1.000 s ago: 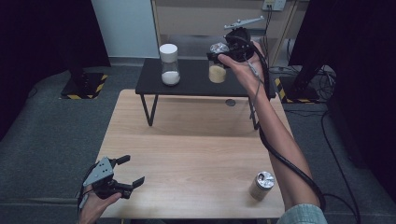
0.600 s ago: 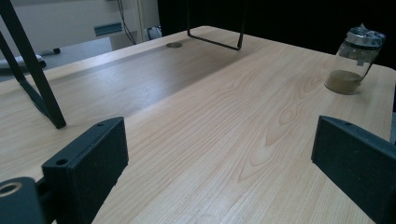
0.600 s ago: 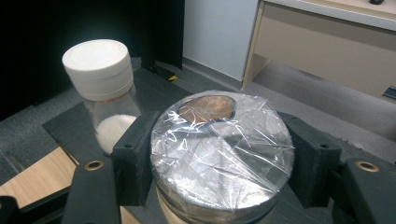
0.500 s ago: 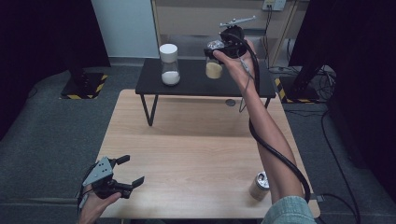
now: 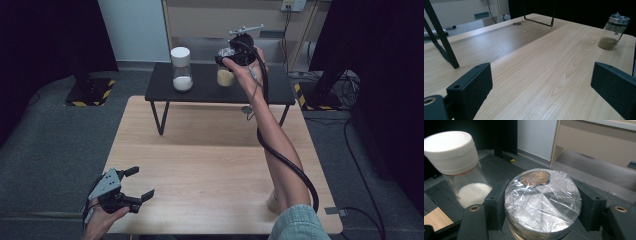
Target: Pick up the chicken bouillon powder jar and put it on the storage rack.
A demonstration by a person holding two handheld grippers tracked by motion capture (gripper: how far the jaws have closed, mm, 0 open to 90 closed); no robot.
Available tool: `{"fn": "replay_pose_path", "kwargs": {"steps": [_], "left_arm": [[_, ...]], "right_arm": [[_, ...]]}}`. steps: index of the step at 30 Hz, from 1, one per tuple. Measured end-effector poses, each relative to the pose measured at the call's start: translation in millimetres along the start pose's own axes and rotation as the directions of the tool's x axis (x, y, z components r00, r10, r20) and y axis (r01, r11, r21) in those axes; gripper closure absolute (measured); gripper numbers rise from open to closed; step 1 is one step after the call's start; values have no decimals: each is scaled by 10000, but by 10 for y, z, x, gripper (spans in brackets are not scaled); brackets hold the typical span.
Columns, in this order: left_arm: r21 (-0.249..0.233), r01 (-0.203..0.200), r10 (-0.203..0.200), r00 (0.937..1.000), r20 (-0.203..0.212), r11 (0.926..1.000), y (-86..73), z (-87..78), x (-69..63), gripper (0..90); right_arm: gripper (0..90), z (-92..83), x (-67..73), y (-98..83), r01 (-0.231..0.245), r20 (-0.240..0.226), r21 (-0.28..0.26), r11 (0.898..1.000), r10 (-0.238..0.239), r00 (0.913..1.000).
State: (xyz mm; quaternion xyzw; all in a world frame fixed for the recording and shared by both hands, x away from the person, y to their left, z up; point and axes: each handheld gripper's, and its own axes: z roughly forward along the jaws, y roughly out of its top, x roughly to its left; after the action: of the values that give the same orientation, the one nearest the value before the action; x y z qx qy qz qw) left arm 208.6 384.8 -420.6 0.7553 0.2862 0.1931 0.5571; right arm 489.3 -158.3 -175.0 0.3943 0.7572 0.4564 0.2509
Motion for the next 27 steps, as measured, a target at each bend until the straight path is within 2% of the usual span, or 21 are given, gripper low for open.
{"fn": "replay_pose_path", "kwargs": {"steps": [9,12,20,27], "left_arm": [[-1,14,-14,10000,-13,10000,-4,-2,2,26],[-16,26,-26,10000,-16,10000,-6,-3,1,27],[-11,27,-27,10000,-18,10000,-7,-5,-3,27],[-3,18,-18,10000,-22,10000,-6,-5,-5,27]], "right_arm": [[356,114,21,-34,59,10,117,9999,-59,10000],[355,140,5,-51,-109,-77,146,9998,110,9999],[356,205,-11,-101,-198,-48,310,9993,199,9998],[355,231,-33,-161,-335,-111,245,9991,338,9994]]}}
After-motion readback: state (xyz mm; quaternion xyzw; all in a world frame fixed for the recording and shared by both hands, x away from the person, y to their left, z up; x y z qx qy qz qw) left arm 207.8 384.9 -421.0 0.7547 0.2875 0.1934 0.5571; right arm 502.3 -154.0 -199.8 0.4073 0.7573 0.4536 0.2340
